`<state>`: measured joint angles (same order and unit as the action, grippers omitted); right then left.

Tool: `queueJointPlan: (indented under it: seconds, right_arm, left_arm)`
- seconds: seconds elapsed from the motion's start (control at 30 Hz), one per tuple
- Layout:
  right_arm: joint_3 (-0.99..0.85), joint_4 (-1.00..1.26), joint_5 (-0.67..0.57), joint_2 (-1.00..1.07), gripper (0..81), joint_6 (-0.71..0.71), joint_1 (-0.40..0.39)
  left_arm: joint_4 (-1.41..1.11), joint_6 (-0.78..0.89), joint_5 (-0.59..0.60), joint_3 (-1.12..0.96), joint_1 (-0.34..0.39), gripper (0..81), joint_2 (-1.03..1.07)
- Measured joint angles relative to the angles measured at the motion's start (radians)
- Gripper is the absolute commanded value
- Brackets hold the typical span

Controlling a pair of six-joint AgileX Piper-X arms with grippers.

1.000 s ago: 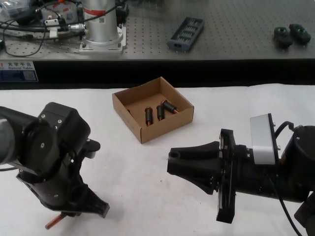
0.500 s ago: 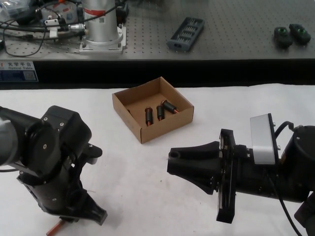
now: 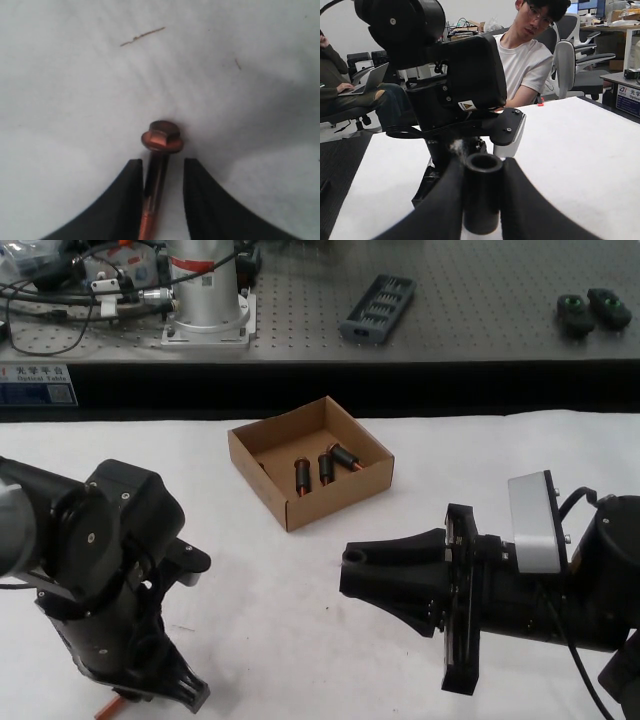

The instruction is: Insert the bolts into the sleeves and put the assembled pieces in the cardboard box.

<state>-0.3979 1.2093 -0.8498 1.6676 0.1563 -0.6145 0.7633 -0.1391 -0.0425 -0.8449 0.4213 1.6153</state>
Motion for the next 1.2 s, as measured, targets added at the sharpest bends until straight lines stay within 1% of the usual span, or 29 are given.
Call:
queueJointPlan:
  seconds: [0.3, 0.37, 0.4, 0.43, 0.5, 0.53, 0.73, 0.93, 1.03, 1.13, 1.2]
  right_arm:
    - [0.0, 0.008, -0.022, 0.0, 5.8, 0.007, 0.0]
    - [0.0, 0.015, -0.025, 0.0, 5.8, 0.008, 0.0]
    - [0.0, 0.015, -0.025, 0.0, 5.8, 0.01, 0.0]
    - [0.0, 0.015, -0.025, 0.0, 5.8, 0.011, 0.0]
    - [0.0, 0.015, -0.028, 0.0, 5.8, 0.013, 0.0]
    - [0.0, 0.015, -0.028, 0.0, 5.8, 0.015, 0.0]
    - [0.0, 0.015, -0.028, 0.0, 5.8, 0.015, 0.0]
    - [0.0, 0.015, -0.028, 0.0, 5.8, 0.015, 0.0]
    - [0.0, 0.015, -0.028, 0.0, 5.8, 0.015, 0.0]
    - [0.0, 0.015, -0.028, 0.0, 5.8, 0.015, 0.0]
    - [0.0, 0.015, -0.028, 0.0, 5.8, 0.015, 0.0]
  left_arm:
    - [-0.016, -0.018, 0.0, -0.003, 0.0, 21.6, 0.015]
    - [-0.019, -0.018, 0.002, -0.004, 0.0, 20.2, 0.04]
    - [-0.019, -0.018, 0.002, -0.01, 0.0, 17.6, 0.048]
    - [-0.019, -0.018, 0.002, -0.011, 0.0, 12.9, 0.048]
    - [-0.008, -0.018, 0.011, -0.021, 0.0, 1.1, 0.062]
    - [-0.007, -0.018, 0.016, -0.022, 0.0, 0.3, 0.064]
    - [0.005, -0.037, 0.017, -0.031, 0.018, 0.7, 0.067]
    - [-0.015, -0.036, -0.011, -0.032, 0.038, 0.7, 0.038]
    - [-0.063, -0.022, -0.028, -0.03, 0.047, 0.7, -0.033]
    - [-0.139, 0.009, -0.029, -0.03, 0.047, 0.7, -0.169]
    - [-0.203, 0.03, 0.004, -0.03, 0.047, 0.7, -0.202]
